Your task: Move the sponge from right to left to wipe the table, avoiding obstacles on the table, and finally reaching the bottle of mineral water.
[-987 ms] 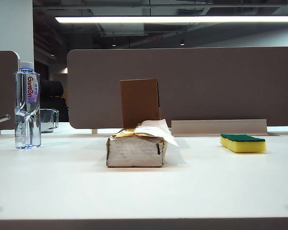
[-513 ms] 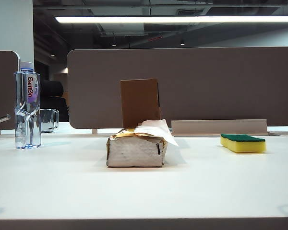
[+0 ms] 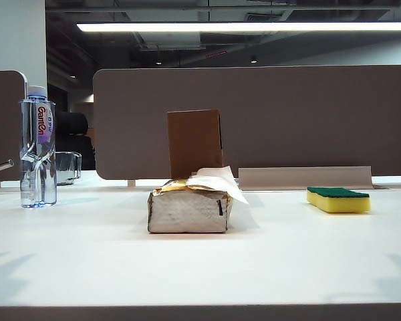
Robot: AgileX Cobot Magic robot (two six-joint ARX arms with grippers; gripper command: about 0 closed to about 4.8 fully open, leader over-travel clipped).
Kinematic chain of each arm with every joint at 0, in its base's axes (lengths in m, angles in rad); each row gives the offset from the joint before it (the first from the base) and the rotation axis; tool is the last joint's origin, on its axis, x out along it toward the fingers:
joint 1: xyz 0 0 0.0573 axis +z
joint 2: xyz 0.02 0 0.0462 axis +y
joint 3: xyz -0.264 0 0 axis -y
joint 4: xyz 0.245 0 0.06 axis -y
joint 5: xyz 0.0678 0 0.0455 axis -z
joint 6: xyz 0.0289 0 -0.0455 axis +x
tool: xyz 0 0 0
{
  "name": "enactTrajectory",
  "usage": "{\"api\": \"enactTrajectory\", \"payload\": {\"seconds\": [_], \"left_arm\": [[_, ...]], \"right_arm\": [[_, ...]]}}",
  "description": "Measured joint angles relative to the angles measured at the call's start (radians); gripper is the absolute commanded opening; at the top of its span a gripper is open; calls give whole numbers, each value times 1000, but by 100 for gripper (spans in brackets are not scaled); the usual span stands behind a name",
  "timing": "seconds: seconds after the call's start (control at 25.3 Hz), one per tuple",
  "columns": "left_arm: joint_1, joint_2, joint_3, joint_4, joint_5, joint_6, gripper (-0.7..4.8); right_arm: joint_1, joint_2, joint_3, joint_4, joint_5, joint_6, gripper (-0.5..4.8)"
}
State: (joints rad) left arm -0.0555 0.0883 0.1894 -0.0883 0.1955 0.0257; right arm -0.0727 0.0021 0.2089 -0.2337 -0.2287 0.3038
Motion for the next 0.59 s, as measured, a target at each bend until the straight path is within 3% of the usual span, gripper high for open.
{"api": "enactTrajectory", "payload": {"seconds": [0.2,0.24,0.36,0.59], "left_arm": [[0,0,98,-98,100,-7,144],[0,0,133,-124,128,-32,188],[0,1,179,-166,179,-72,250],[0,13,259,-233,234,-130,256]], "right_arm": [[0,0,116,-127,0,12,0],[0,0,148,-176,0,13,1],[0,22,229,-260,0,14,31],[0,240,435,-323,-58,14,69]]}}
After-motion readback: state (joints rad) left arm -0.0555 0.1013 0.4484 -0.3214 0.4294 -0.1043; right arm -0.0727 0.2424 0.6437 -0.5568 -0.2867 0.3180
